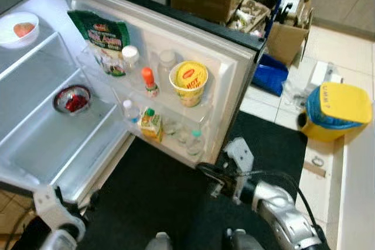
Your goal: Restocking fridge
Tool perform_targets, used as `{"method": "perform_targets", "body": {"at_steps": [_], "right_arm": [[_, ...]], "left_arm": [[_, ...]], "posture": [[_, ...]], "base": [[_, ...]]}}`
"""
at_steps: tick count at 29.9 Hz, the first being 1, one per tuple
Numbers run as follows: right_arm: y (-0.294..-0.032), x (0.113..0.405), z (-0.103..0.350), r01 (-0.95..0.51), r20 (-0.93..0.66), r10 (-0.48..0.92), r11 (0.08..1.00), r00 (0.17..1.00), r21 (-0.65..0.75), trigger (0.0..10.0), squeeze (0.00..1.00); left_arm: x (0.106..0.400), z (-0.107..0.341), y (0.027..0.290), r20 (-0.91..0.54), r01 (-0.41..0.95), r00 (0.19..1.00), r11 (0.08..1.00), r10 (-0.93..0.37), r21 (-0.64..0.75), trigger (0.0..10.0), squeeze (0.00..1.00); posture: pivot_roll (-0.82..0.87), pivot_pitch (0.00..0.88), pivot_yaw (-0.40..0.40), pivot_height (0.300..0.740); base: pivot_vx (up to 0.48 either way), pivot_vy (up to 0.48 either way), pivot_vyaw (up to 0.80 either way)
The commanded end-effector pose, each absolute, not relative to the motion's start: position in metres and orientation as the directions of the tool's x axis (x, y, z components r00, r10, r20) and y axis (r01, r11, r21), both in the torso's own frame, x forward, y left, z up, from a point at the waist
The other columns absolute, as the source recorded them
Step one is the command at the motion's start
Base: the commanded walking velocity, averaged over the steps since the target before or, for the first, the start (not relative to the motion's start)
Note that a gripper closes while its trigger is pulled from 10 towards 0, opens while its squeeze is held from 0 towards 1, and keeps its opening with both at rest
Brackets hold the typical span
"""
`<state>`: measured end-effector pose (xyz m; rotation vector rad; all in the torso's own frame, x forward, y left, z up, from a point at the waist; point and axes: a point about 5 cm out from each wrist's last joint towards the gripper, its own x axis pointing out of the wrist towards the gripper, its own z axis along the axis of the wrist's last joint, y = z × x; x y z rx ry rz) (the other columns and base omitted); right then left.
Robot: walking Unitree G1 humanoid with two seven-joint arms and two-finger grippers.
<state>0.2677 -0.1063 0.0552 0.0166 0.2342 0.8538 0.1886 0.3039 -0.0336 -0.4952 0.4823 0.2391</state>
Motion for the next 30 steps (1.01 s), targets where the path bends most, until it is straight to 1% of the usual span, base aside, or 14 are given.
{"method": "perform_targets", "body": {"at_steps": [1, 2, 3, 5, 7, 8, 10, 11, 13, 15, 17, 20, 22, 30], "right_arm": [[-0.121, 0.258, 0.032, -0.692, -0.278, 0.697, 0.710, 0.661, 0.134, 10.0, 0.00], [-0.125, 0.257, 0.028, -0.678, -0.296, 0.683, 0.722, 0.667, 0.138, 10.0, 0.00], [-0.144, 0.248, 0.004, -0.588, -0.385, 0.608, 0.788, 0.694, 0.182, 10.0, 0.00], [-0.150, 0.244, -0.003, -0.558, -0.412, 0.583, 0.807, 0.700, 0.194, 10.0, 0.00], [-0.173, 0.230, -0.026, -0.428, -0.517, 0.467, 0.881, 0.717, 0.202, 10.0, 0.00], [-0.173, 0.230, -0.026, -0.428, -0.517, 0.467, 0.881, 0.717, 0.202, 10.0, 0.00], [-0.199, 0.207, -0.049, -0.260, -0.627, 0.327, 0.945, 0.707, 0.200, 10.0, 0.00], [-0.199, 0.207, -0.049, -0.260, -0.627, 0.327, 0.945, 0.707, 0.200, 10.0, 0.00], [-0.216, 0.184, -0.064, -0.144, -0.705, 0.231, 0.973, 0.671, 0.181, 10.0, 0.00], [-0.216, 0.184, -0.064, -0.144, -0.705, 0.231, 0.973, 0.671, 0.181, 10.0, 0.00], [-0.226, 0.162, -0.077, -0.052, -0.775, 0.155, 0.986, 0.612, 0.156, 10.0, 0.00], [-0.227, 0.150, -0.083, -0.034, -0.807, 0.137, 0.989, 0.574, 0.144, 10.0, 0.00], [-0.228, 0.125, -0.095, -0.013, -0.869, 0.092, 0.995, 0.487, 0.098, 10.0, 0.00], [-0.225, 0.129, -0.096, 0.007, -0.865, 0.077, 0.996, 0.496, 0.093, 10.0, 0.00]], "left_arm": [[0.170, -0.049, 0.297, -0.578, -0.378, 0.809, 0.848, 0.108, -0.371, 10.0, 0.00], [0.167, -0.051, 0.295, -0.590, -0.385, 0.800, 0.847, 0.109, -0.367, 10.0, 0.00], [0.157, -0.063, 0.282, -0.647, -0.386, 0.758, 0.857, 0.083, -0.341, 10.0, 0.00], [0.154, -0.066, 0.278, -0.663, -0.381, 0.745, 0.863, 0.073, -0.332, 10.0, 0.00], [0.143, -0.076, 0.267, -0.711, -0.405, 0.699, 0.859, 0.071, -0.313, 10.0, 0.00], [0.143, -0.076, 0.267, -0.711, -0.405, 0.699, 0.859, 0.071, -0.313, 10.0, 0.00], [0.131, -0.085, 0.256, -0.754, -0.423, 0.654, 0.857, 0.065, -0.294, 10.0, 0.00], [0.131, -0.085, 0.256, -0.754, -0.423, 0.654, 0.857, 0.065, -0.294, 10.0, 0.00], [0.126, -0.090, 0.247, -0.777, -0.399, 0.628, 0.874, 0.040, -0.277, 10.0, 0.00], [0.126, -0.090, 0.247, -0.777, -0.399, 0.628, 0.874, 0.040, -0.277, 10.0, 0.00], [0.126, -0.092, 0.239, -0.790, -0.370, 0.613, 0.889, 0.017, -0.268, 10.0, 0.00], [0.129, -0.093, 0.235, -0.791, -0.354, 0.612, 0.896, 0.007, -0.267, 10.0, 0.00], [0.138, -0.091, 0.227, -0.786, -0.314, 0.618, 0.912, -0.013, -0.262, 10.0, 0.00], [0.144, -0.091, 0.219, -0.792, -0.227, 0.608, 0.945, -0.053, -0.237, 10.0, 0.00]], "posture": [[-0.11, 0.196, 0.017, 0.740], [-0.11, 0.196, 0.017, 0.740], [-0.11, 0.183, 0.013, 0.740], [-0.11, 0.183, 0.013, 0.740], [-0.11, 0.166, 0.007, 0.740], [-0.11, 0.166, 0.007, 0.740], [-0.11, 0.149, 0.002, 0.740], [-0.11, 0.149, 0.002, 0.740], [-0.11, 0.142, -0.001, 0.740], [-0.11, 0.142, -0.001, 0.740], [-0.10, 0.112, -0.009, 0.740], [-0.09, 0.100, -0.011, 0.740], [-0.08, 0.081, -0.018, 0.740], [-0.07, 0.055, -0.015, 0.740]], "base": [[0.000, 0.000, 0.00], [0.000, 0.000, 0.00], [0.000, 0.000, 0.00], [0.000, 0.000, 0.00], [0.000, 0.000, 0.00], [0.000, 0.000, 0.00], [0.000, 0.000, 0.00], [0.000, 0.000, 0.00], [0.000, 0.000, 0.00], [0.000, 0.000, 0.00], [0.000, 0.000, 0.00], [0.000, 0.000, 0.00], [0.000, 0.000, 0.00], [0.000, 0.000, 0.00]]}}
